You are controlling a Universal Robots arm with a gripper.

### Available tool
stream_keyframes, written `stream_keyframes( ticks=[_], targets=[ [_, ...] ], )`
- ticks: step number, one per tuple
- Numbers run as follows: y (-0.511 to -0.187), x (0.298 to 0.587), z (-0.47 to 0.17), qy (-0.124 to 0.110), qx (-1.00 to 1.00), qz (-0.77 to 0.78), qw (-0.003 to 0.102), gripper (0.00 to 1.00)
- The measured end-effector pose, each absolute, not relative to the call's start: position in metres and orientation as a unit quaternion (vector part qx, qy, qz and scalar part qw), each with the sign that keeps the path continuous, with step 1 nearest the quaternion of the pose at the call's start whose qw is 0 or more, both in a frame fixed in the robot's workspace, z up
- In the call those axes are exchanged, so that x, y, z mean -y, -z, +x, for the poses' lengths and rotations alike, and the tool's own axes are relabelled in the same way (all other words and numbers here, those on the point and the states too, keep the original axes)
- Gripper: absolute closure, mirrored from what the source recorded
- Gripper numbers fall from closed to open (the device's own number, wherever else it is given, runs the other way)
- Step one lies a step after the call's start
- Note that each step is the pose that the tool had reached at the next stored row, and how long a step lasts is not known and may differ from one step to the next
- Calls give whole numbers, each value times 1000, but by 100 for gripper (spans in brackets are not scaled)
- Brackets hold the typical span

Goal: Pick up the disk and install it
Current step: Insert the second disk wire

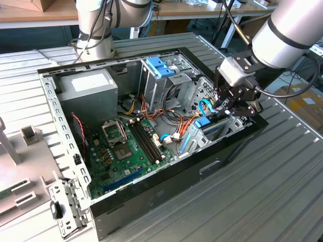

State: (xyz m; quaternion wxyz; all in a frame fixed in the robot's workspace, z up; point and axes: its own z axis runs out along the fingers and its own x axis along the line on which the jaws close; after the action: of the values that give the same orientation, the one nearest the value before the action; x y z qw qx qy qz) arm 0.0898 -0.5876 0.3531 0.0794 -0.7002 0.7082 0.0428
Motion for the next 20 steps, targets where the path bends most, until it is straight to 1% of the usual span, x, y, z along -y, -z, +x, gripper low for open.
stream_keyframes(
  ticks=[4, 7, 8, 9, 10, 11, 12, 20],
  targets=[
    [-365, 588, 90, -48, -708, -700, 84, 70],
    [-366, 588, 90, -50, -708, -699, 87, 70],
    [-366, 588, 90, -50, -708, -699, 87, 72],
    [-365, 588, 90, -50, -708, -699, 87, 78],
    [-365, 588, 90, -50, -708, -699, 87, 78],
    [-365, 588, 90, -51, -708, -699, 87, 85],
    [-364, 588, 90, -51, -708, -699, 87, 89],
    [-358, 588, 90, -51, -708, -699, 86, 89]
  ],
)
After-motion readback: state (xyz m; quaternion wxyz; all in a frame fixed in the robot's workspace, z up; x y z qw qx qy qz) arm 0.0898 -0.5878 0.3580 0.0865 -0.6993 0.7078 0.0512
